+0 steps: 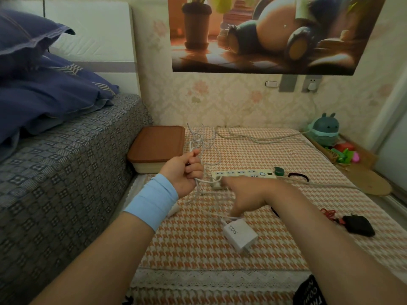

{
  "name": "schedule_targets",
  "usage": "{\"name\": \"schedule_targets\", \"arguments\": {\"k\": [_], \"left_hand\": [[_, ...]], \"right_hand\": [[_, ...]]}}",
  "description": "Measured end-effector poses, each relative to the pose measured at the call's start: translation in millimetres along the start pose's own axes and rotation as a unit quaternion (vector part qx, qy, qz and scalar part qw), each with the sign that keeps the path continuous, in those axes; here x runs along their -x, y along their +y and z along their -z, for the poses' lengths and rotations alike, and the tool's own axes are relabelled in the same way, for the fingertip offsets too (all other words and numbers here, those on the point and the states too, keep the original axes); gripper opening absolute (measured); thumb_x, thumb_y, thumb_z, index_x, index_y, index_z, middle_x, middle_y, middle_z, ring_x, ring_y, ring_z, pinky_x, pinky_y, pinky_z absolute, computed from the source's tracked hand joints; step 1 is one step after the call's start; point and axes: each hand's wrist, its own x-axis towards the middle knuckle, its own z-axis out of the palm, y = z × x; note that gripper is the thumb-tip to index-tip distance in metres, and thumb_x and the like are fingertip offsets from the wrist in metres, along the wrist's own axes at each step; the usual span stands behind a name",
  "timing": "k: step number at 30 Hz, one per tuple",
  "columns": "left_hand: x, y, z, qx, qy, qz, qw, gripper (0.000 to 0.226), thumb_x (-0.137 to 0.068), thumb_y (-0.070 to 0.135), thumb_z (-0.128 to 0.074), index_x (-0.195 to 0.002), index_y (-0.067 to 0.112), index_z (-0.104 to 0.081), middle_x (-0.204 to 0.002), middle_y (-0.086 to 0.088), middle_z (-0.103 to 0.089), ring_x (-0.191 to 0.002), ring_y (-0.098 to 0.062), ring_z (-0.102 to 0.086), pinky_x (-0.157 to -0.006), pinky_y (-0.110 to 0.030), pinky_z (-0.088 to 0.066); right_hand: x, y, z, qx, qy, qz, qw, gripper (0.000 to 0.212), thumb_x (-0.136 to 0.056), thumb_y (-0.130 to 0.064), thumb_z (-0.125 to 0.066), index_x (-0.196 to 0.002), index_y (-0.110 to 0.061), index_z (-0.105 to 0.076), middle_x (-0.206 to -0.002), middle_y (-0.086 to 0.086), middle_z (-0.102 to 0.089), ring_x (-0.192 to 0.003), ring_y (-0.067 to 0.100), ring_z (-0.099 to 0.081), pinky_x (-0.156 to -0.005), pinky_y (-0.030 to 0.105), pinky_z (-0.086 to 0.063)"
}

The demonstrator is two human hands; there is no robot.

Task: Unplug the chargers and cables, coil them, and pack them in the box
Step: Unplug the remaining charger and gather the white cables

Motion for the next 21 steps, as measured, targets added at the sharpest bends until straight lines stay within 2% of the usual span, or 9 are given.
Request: {"name": "schedule_targets", "arguments": {"k": [3,5,7,8,9,11,14,18,21], "left_hand": [[-3.1,-4.9,-0.1,0.013,0.008,-0.015,1.0,0.029,-0.106,0.02,-0.032,-0.085,0.012,-0.05,-0.054,0.004,-0.036,-0.034,-0.005,-0.029,-0.031,-0.016,-0.022],[-5.0,-7.8,1.9,0.014,0.022,-0.021,0.999,0.028,-0.106,0.021,-0.032,-0.086,0.012,-0.049,-0.052,0.004,-0.035,-0.033,-0.005,-0.029,-0.031,-0.016,-0.022],[-5.0,-9.2,1.9,0.008,0.034,-0.026,0.999,0.027,-0.106,0.02,-0.032,-0.086,0.013,-0.048,-0.052,0.005,-0.034,-0.033,-0.005,-0.029,-0.031,-0.016,-0.021],[-4.7,-9.6,0.5,0.008,0.038,-0.028,0.999,0.027,-0.106,0.02,-0.032,-0.086,0.013,-0.048,-0.051,0.004,-0.034,-0.033,-0.006,-0.029,-0.031,-0.016,-0.021],[-4.5,-10.3,-1.3,0.01,0.044,-0.032,0.998,0.026,-0.106,0.02,-0.033,-0.087,0.013,-0.048,-0.051,0.004,-0.035,-0.033,-0.006,-0.029,-0.031,-0.015,-0.021],[-5.8,-12.2,-3.2,0.014,0.061,-0.044,0.997,0.022,-0.105,0.02,-0.036,-0.089,0.012,-0.049,-0.049,0.004,-0.035,-0.032,-0.006,-0.03,-0.031,-0.015,-0.022],[-7.5,-16.4,-4.1,-0.007,0.077,-0.049,0.996,0.018,-0.105,0.021,-0.039,-0.092,0.013,-0.049,-0.05,0.005,-0.035,-0.034,-0.007,-0.031,-0.033,-0.016,-0.025],[-6.3,-16.7,-4.8,-0.016,0.079,-0.055,0.995,0.022,-0.106,0.019,-0.036,-0.089,0.012,-0.049,-0.048,0.004,-0.037,-0.034,-0.007,-0.033,-0.033,-0.015,-0.027],[-3.0,-10.5,-6.0,-0.005,0.054,-0.077,0.996,0.028,-0.106,0.018,-0.033,-0.084,0.011,-0.049,-0.051,0.001,-0.043,-0.04,-0.01,-0.042,-0.04,-0.015,-0.039]], "right_hand": [[-8.6,-12.5,-8.0,-0.07,0.041,0.032,0.996,0.102,-0.089,-0.008,-0.067,-0.161,-0.023,0.004,-0.16,0.013,-0.025,-0.119,0.026,-0.052,-0.086,0.032,-0.051],[-8.5,-17.5,-6.8,-0.129,0.178,0.0,0.976,0.085,-0.089,-0.003,-0.06,-0.16,-0.016,-0.014,-0.158,0.011,-0.027,-0.123,0.027,-0.052,-0.085,0.029,-0.047],[-5.7,-19.9,-3.3,-0.133,0.386,-0.025,0.913,0.063,-0.087,-0.005,-0.061,-0.146,-0.016,-0.039,-0.146,0.004,-0.042,-0.116,0.023,-0.056,-0.086,0.029,-0.045],[-5.2,-20.0,-1.5,-0.151,0.442,0.0,0.884,0.055,-0.089,-0.01,-0.061,-0.141,-0.018,-0.043,-0.142,-0.001,-0.046,-0.116,0.02,-0.057,-0.089,0.028,-0.044],[-3.3,-21.2,-0.6,-0.203,0.441,0.042,0.873,0.052,-0.092,-0.016,-0.06,-0.141,-0.021,-0.044,-0.14,-0.005,-0.049,-0.116,0.017,-0.058,-0.092,0.027,-0.044],[-1.8,-26.0,-5.3,-0.348,0.31,0.108,0.878,0.062,-0.092,-0.034,-0.066,-0.146,-0.032,-0.037,-0.139,-0.012,-0.055,-0.113,0.012,-0.064,-0.094,0.03,-0.049],[-13.3,-26.7,-19.2,-0.329,0.21,0.072,0.918,0.081,-0.077,-0.043,-0.082,-0.14,-0.031,-0.034,-0.123,-0.005,-0.063,-0.086,0.013,-0.072,-0.081,0.033,-0.057],[-18.0,-21.7,-12.0,-0.385,0.134,0.048,0.912,0.044,-0.083,-0.02,-0.083,-0.118,-0.009,-0.059,-0.088,0.012,-0.077,-0.066,0.013,-0.071,-0.06,0.025,-0.058],[-13.4,-11.1,-4.7,-0.287,0.03,0.026,0.957,0.02,-0.086,-0.025,-0.079,-0.102,-0.013,-0.076,-0.085,0.003,-0.079,-0.08,0.022,-0.069,-0.069,0.028,-0.048]]}}
